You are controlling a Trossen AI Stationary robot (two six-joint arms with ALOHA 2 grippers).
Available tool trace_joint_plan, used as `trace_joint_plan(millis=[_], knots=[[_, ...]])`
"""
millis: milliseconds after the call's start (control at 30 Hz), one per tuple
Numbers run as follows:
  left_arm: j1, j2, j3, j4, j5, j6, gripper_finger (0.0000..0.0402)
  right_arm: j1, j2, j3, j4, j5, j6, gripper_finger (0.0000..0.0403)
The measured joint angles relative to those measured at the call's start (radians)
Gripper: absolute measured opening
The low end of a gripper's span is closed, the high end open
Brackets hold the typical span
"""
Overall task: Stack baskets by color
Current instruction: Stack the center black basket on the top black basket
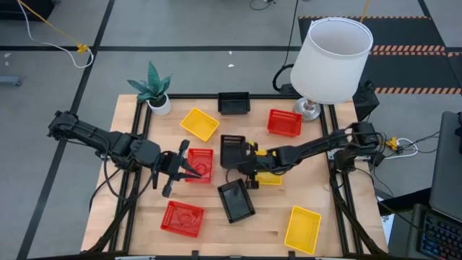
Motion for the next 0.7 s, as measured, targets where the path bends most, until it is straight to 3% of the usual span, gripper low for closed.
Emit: trace_joint_plan(millis=[167,333,500,700], knots=[[-0.006,0.001,0.000,-0.003,-0.007,0.037,0.0026,0.072,-0.072,0.000,-0.002,0.049,-0.120,0.0008],[-0.028,0.043,-0.001,0.003,-0.084,0.092,0.0041,0.138,-0.154,0.001,-0.008,0.051,-0.207,0.0005],[-0.039,0.110,-0.001,0.096,-0.194,0.143,0.0111,0.186,-0.207,0.002,-0.049,0.050,-0.210,0.0007],[-0.041,0.173,-0.001,0.214,-0.116,0.157,0.0209,0.228,-0.217,0.001,-0.148,0.050,-0.252,0.0008]])
